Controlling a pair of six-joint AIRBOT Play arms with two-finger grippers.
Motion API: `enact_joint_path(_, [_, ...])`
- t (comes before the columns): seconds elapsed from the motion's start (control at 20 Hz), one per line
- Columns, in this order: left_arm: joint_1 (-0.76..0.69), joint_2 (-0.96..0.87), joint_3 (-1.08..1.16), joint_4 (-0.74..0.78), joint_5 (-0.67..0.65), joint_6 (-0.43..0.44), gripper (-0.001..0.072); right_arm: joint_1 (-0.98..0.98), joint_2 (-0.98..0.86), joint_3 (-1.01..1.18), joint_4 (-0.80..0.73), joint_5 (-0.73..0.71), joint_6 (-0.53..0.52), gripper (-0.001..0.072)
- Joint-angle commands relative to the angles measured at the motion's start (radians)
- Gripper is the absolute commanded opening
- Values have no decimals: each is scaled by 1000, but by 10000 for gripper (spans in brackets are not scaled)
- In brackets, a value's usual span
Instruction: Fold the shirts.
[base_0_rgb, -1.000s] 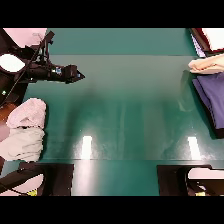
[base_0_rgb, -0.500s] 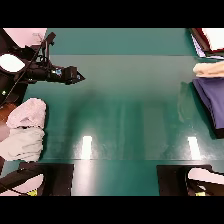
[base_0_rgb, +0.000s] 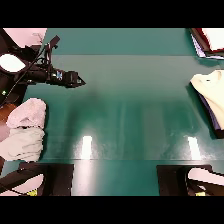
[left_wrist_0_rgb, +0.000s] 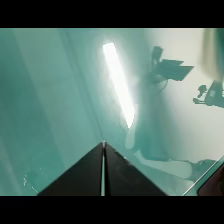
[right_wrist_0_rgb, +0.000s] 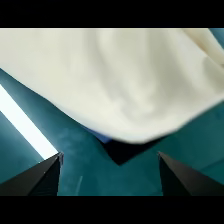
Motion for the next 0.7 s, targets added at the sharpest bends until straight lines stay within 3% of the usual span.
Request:
enact_joint_path(0.0, [0,0,0,0,-24,3,26,0,3,-72,-153,101,49,673])
enact_joint_path(0.1, [0,0,0,0,-21,3,26,17,4,-74,-120,108,92,664])
enact_joint_path(0.15, [0,0,0,0,-18,2,25,32,7,-74,-73,108,93,582])
enact_joint_path(0.2, [0,0,0,0,-15,2,26,57,11,-74,-16,106,93,423])
enact_joint_path(0.3, [0,2,0,-3,-34,-6,26,119,22,-74,90,98,86,220])
enact_joint_path(0.45, [0,2,0,-8,-11,-6,26,245,43,-74,156,70,39,47])
enact_joint_path(0.65, [0,2,0,-9,32,-6,26,404,50,-74,155,42,14,22])
